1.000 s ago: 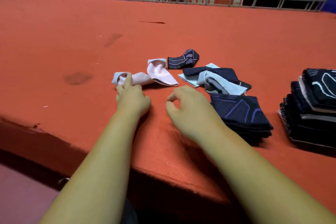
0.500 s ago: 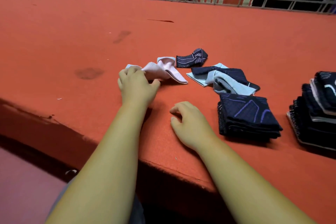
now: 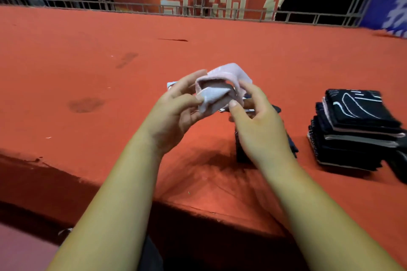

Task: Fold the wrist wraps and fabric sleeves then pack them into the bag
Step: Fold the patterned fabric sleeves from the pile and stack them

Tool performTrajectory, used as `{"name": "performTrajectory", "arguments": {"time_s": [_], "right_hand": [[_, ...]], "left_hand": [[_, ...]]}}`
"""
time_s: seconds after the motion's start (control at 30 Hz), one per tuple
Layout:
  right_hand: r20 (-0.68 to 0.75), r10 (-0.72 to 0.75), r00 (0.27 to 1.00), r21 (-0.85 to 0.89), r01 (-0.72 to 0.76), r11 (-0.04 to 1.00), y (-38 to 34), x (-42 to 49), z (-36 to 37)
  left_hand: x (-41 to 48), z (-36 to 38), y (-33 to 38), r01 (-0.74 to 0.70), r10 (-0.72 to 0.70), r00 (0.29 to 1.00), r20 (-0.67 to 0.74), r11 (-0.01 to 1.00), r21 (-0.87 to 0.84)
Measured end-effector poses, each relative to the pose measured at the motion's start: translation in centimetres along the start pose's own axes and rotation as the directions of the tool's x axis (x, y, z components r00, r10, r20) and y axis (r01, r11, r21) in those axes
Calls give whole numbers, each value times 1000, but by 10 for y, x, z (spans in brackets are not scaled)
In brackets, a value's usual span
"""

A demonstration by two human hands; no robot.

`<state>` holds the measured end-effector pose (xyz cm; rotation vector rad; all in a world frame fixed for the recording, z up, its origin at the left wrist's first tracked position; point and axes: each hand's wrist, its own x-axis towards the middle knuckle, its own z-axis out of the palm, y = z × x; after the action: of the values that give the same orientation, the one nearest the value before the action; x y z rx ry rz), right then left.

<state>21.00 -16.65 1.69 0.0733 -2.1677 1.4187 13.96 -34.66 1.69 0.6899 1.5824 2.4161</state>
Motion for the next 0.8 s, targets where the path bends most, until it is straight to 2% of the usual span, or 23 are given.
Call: {"name": "performTrajectory", "arguments": {"time_s": [0.07,0.13,0.23,0.33,0.4,0.5,0.6,0.7,0.8], "right_hand": [[-63,-28,998,-78,23,997,-1,-1,-23],[-114,-43,993,-170,24,985,1,-3,-43],[-202,-66,977,-273,9,962,4,-8,-71],[-235,2,972,-162,-42,986,6,-12,-94],[-247,133,960,6,-136,991,13,-11,-104],[-289,368,884,274,-291,916,24,-7,-113],[-271,488,830,451,-338,826,31,-6,-120],[-252,489,835,416,-363,834,37,-6,-125],[-227,414,882,243,-360,901,46,-8,-128]], "left_hand": [[1,14,-4,-20,17,995,103,999,37],[3,29,-9,-26,16,990,143,998,64],[9,51,-12,21,-24,999,48,998,52],[17,65,-24,60,-54,997,-57,992,114],[19,70,-32,61,-68,997,39,985,161],[20,77,-40,51,-107,957,270,977,205],[25,80,-45,34,-116,948,297,963,267],[30,76,-49,45,-121,964,237,952,304],[29,76,-52,61,-139,972,190,930,363]]}}
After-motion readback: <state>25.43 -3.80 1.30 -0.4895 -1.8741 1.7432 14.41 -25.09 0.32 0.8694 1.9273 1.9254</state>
